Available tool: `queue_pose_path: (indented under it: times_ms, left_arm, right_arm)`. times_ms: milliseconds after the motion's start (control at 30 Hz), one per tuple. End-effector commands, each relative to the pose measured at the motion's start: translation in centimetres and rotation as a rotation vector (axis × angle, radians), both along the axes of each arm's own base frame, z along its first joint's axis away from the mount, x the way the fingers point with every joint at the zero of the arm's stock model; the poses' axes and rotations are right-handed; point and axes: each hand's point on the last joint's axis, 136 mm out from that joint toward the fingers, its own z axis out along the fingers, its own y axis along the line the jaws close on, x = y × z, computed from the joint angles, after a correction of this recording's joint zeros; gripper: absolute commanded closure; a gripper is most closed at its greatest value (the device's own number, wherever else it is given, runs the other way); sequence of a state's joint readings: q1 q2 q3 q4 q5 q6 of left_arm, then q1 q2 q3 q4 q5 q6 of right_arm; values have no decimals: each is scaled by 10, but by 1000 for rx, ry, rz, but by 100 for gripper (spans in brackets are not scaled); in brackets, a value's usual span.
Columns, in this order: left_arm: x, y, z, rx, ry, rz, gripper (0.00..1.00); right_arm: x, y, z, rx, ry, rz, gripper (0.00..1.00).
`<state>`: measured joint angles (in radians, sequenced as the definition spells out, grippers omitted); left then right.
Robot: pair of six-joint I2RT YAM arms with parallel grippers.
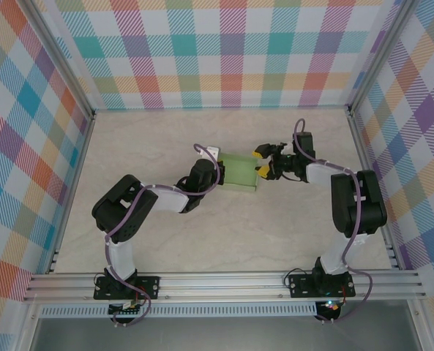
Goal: Fold the paper box
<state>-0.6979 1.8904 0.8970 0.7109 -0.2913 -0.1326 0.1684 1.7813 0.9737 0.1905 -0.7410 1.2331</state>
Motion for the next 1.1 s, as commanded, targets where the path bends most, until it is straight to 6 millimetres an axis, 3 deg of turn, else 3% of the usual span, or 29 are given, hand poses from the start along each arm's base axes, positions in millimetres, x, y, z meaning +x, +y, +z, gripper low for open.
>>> queue_pose_path:
  times_ms: [0, 333, 433, 600, 767, 900, 1067]
  left_arm:
    - [-6, -10, -14, 33, 31, -49, 100]
    - [-5, -11, -19, -69, 107, 2, 100]
    - [-2, -3, -22, -94, 129, 75, 100]
    - [-2, 4, -33, -149, 176, 173, 92]
    - [-4, -4, -32, -158, 166, 141, 91]
    - [-4, -5, -29, -148, 152, 131, 91]
    - [-6, -12, -23, -114, 123, 103, 93]
  right_arm:
    - [11, 3, 8, -29, -56, 19, 44]
    - [-12, -9, -10, -200, -35, 122, 51]
    - [-17, -16, -12, -267, -40, 144, 51]
    - [-17, -16, -16, -284, -33, 176, 59]
    - [-17, -15, -28, -268, -10, 166, 58]
    - [-14, -12, -23, -225, -5, 136, 57]
    - [-14, -3, -11, -109, 61, 85, 45]
